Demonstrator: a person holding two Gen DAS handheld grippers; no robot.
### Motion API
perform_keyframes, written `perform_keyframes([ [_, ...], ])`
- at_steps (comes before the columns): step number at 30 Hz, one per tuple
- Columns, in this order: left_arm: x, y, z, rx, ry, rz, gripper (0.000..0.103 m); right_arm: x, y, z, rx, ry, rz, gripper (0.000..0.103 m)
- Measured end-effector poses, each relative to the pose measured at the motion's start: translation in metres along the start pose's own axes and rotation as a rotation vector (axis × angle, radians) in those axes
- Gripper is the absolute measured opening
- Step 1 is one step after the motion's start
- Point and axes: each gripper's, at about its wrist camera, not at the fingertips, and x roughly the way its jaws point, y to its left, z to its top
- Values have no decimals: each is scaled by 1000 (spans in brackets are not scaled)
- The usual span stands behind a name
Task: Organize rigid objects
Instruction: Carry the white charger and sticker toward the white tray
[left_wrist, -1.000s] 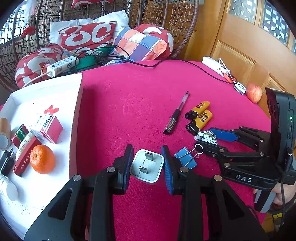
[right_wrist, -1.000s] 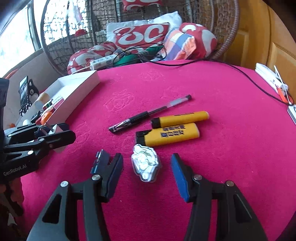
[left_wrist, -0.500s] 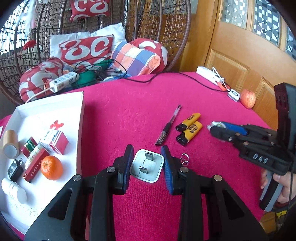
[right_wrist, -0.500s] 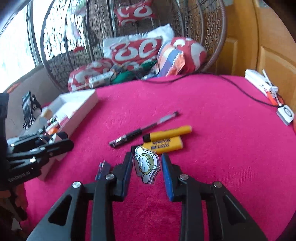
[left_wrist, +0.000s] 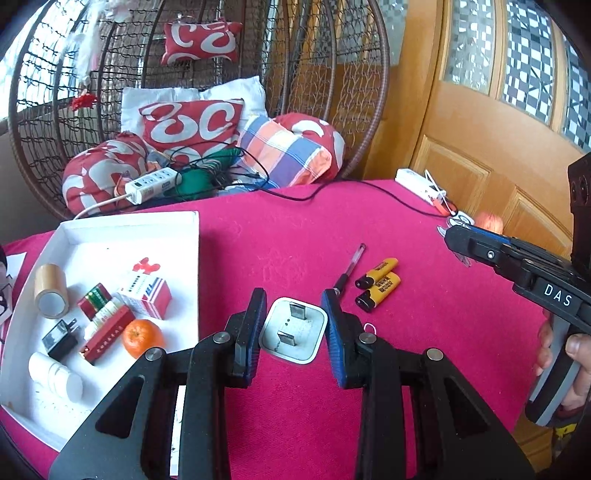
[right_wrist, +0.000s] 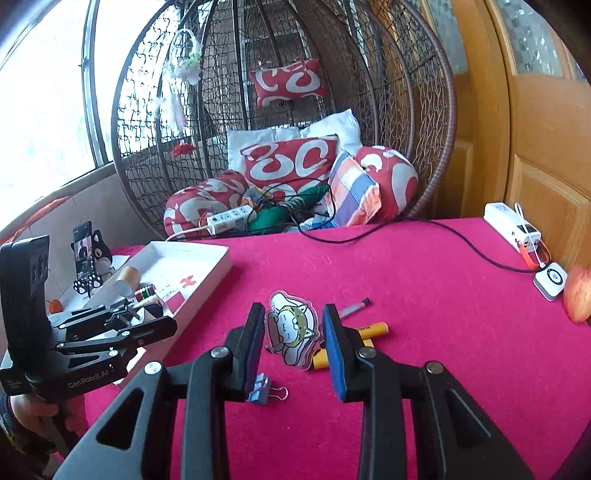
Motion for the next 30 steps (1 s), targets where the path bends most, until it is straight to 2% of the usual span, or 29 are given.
perform_keyframes([
  [12, -35, 47, 3, -91, -77, 45, 30, -4, 36, 16, -43, -21, 29, 31],
  [30, -63, 121, -6, -217, -125, 145, 30, 29, 108, 36, -159, 4, 116, 31],
])
